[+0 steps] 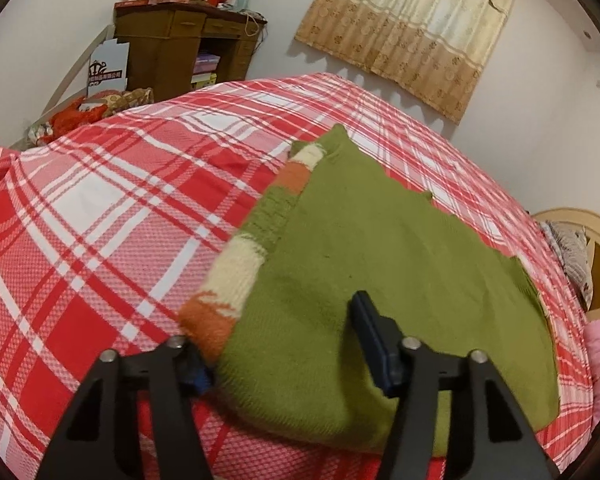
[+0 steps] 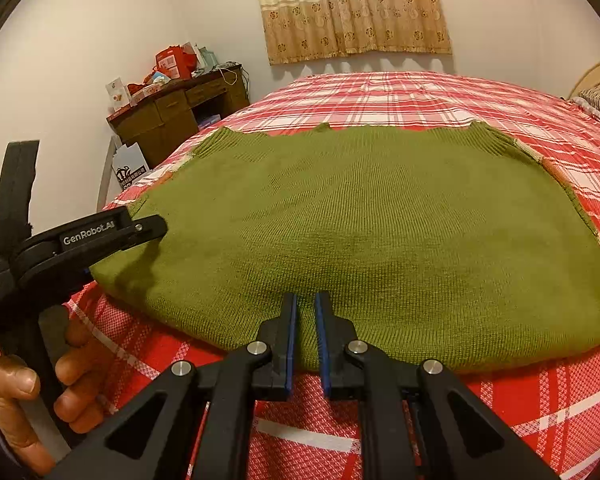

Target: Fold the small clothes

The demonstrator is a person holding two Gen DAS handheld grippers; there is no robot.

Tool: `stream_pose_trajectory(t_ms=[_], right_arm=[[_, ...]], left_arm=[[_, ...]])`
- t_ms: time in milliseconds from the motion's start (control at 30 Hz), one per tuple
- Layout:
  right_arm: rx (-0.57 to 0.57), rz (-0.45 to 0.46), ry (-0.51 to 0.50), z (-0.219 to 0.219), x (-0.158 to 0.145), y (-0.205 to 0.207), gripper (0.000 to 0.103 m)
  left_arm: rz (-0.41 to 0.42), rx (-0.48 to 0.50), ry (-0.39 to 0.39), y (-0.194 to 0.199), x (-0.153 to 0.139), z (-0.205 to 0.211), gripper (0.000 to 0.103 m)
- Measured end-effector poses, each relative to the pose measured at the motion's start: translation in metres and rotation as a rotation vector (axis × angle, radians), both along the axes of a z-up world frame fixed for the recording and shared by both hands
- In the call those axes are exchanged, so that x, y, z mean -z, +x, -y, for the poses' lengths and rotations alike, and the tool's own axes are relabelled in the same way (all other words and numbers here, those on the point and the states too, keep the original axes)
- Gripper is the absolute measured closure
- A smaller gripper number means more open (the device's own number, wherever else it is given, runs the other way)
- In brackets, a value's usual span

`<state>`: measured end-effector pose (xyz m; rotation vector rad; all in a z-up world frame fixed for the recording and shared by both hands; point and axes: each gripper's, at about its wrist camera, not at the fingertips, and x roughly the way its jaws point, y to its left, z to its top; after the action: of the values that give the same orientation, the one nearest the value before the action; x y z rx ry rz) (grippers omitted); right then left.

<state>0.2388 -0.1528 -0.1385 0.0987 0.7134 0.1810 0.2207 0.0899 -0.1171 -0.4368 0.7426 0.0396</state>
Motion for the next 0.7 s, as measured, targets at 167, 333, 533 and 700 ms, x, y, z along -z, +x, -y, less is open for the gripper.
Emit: stream_pose_trajectory(t_ms=[167,333,533,700], right_arm=[[0.000,0.001,0.000,0.000,0.000,0.000,0.093],[0.000,0.001,0.000,0.000,0.000,0.000,0.093],[-0.001,0.001,0.001,0.000,0.001,0.000,0.093],[-0.001,0.001,-0.001,0.001,0.001,0.000,0.093]], left_arm=[[0.006,0.024,0.054,0.002,-0.011,0.013,0.076],[0.051,0.051,0.117,0.007,-0.021,0.028,0.077],[0.061,0.064,0.101,-0.001,-0.009,0.025,0.082],[0.044,0.060,0.005,-0.001,-0.001,0.009,0.078]])
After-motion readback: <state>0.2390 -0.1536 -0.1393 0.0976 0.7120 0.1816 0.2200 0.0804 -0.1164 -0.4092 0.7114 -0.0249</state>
